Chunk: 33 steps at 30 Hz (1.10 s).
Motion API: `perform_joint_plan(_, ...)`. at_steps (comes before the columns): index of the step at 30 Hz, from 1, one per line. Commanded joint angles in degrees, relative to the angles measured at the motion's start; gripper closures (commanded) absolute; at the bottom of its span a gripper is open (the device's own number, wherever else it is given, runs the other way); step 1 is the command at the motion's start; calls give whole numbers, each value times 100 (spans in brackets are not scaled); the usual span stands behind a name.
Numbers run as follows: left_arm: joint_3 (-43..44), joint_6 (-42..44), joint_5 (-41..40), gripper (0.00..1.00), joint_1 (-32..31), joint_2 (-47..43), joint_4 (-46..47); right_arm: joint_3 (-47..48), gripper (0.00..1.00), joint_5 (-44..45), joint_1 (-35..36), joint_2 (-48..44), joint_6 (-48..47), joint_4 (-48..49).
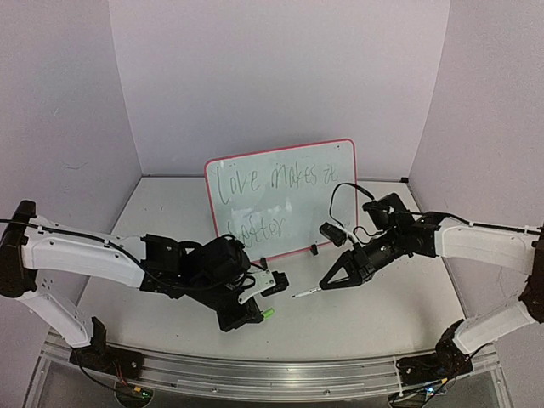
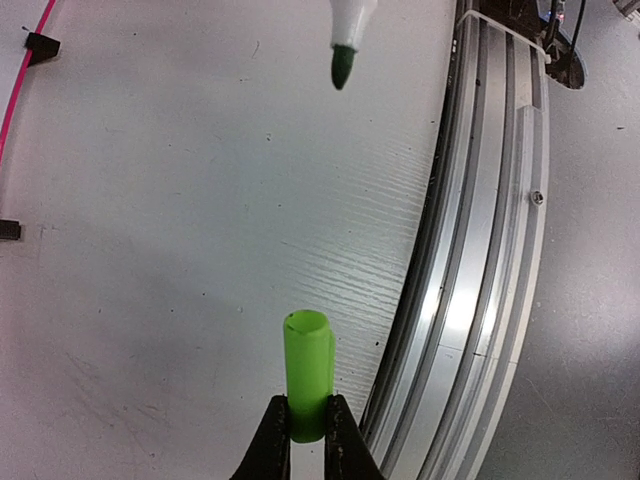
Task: Write a sentence on the whiteboard
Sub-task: Insert the whiteboard marker without the cap into the pen cap.
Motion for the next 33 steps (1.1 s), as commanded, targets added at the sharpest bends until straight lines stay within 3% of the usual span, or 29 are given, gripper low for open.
perform_joint_plan(1,185,390,182,100,-35,-167,270,262,100,-210,77,176,-151,-205)
perform_joint_plan(33,189,576,560,100,-46,-90,495,707,100,-291,476,1114,-317,-227)
